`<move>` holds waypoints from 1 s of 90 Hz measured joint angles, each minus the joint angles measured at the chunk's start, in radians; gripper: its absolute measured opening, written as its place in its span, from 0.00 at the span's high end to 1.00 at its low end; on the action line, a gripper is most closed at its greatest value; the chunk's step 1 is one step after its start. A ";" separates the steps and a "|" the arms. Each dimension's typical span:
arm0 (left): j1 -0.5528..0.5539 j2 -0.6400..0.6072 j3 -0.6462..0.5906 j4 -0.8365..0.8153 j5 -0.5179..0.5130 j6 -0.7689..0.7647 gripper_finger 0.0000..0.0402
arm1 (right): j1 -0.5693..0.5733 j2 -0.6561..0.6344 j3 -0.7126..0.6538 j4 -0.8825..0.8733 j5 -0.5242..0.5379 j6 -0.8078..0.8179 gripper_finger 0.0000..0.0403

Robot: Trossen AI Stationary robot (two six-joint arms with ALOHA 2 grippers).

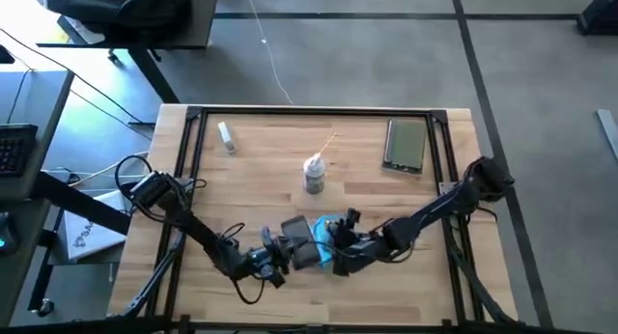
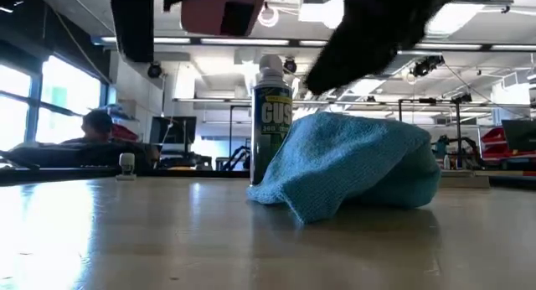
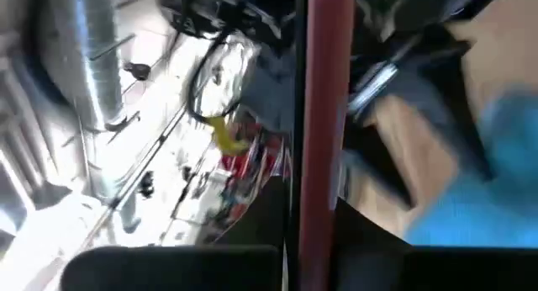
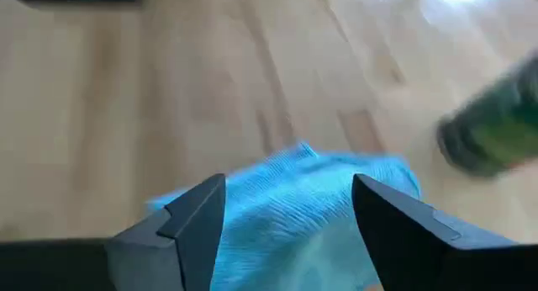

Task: Apply microfiber cloth
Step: Wipe the back and front of the cellphone with the blue microfiber cloth

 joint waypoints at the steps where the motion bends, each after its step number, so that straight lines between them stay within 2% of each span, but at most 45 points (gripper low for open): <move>1: 0.001 0.000 0.000 -0.014 -0.006 0.003 1.00 | -0.001 0.008 -0.001 -0.001 -0.002 0.010 0.44; 14: 0.003 0.000 0.000 -0.197 -0.041 0.010 1.00 | -0.026 0.094 0.001 -0.016 0.000 0.128 0.49; 23: 0.003 0.001 0.000 -0.277 -0.078 0.002 1.00 | -0.038 0.144 -0.002 -0.028 0.017 0.199 0.55; 31: 0.003 0.001 0.000 -0.339 -0.091 -0.030 1.00 | -0.043 0.162 0.002 -0.019 0.005 0.219 0.66; 43: 0.009 0.001 0.000 -0.386 -0.138 -0.104 1.00 | -0.041 0.152 0.003 -0.055 -0.011 0.209 0.91; 47: 0.009 0.001 0.000 -0.410 -0.140 -0.137 1.00 | -0.037 0.133 0.002 -0.082 -0.022 0.184 0.96; 57: 0.009 0.001 0.000 -0.443 -0.136 -0.191 1.00 | -0.025 0.057 0.029 -0.253 -0.004 0.170 0.97; 67: 0.012 0.001 0.000 -0.491 -0.131 -0.238 1.00 | 0.003 -0.035 0.082 -0.369 0.061 0.112 0.99; 80: 0.028 0.000 0.000 -0.505 -0.107 -0.260 1.00 | 0.044 -0.104 0.113 -0.218 0.095 -0.071 1.00; 90: 0.040 0.001 0.002 -0.499 -0.082 -0.252 1.00 | 0.038 -0.098 0.124 -0.033 0.021 -0.194 1.00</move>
